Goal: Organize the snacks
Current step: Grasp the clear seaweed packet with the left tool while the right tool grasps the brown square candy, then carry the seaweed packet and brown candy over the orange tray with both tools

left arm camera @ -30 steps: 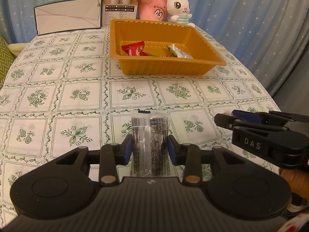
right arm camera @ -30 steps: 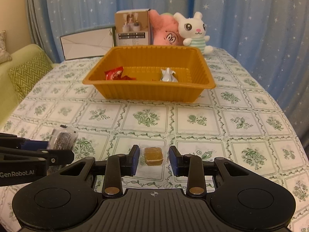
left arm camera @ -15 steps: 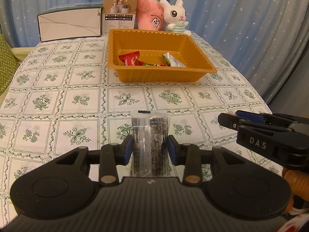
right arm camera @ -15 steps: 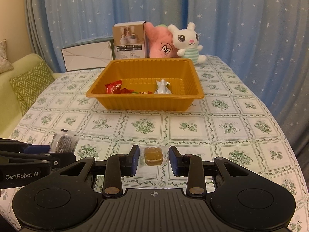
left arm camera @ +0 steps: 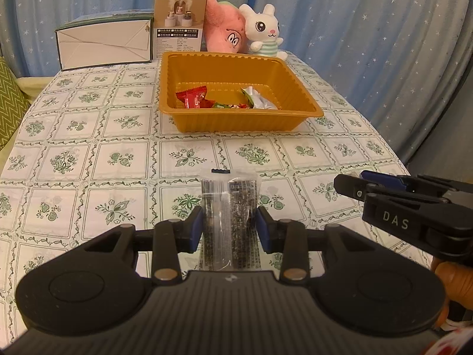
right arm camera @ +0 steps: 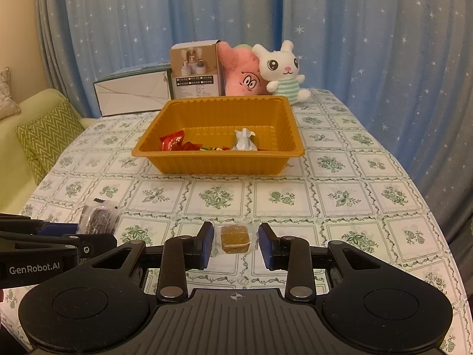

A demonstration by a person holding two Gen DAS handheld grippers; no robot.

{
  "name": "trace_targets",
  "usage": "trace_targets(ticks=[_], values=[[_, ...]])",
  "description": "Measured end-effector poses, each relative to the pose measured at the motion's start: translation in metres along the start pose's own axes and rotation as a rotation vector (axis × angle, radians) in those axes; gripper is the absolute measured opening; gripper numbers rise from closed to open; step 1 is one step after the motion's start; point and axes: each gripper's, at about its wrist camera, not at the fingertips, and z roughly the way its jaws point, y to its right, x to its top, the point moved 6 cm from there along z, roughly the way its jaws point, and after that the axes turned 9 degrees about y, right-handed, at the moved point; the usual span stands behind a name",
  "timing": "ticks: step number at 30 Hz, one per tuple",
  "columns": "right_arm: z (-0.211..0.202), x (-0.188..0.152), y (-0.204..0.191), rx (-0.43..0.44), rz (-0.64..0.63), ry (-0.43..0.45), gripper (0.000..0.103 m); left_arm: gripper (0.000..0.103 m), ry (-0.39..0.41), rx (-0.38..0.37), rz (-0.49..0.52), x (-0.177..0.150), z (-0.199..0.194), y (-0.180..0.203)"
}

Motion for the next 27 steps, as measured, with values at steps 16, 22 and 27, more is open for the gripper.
trace_targets(ticks=[16,22,27], values=[[0.019,0.046,0.016,0.017,0.019,0.037,0.034,0.034,0.049,-0.033,0.025,0.055,0.023,0.009],[0.038,0.069,0.02,0.028,0.017,0.052,0.034,0.034,0.062,-0.049,0.031,0.077,0.04,0.013],[0.058,0.086,0.023,0.038,0.021,0.058,0.034,0.034,0.065,-0.063,0.039,0.094,0.057,0.015]])
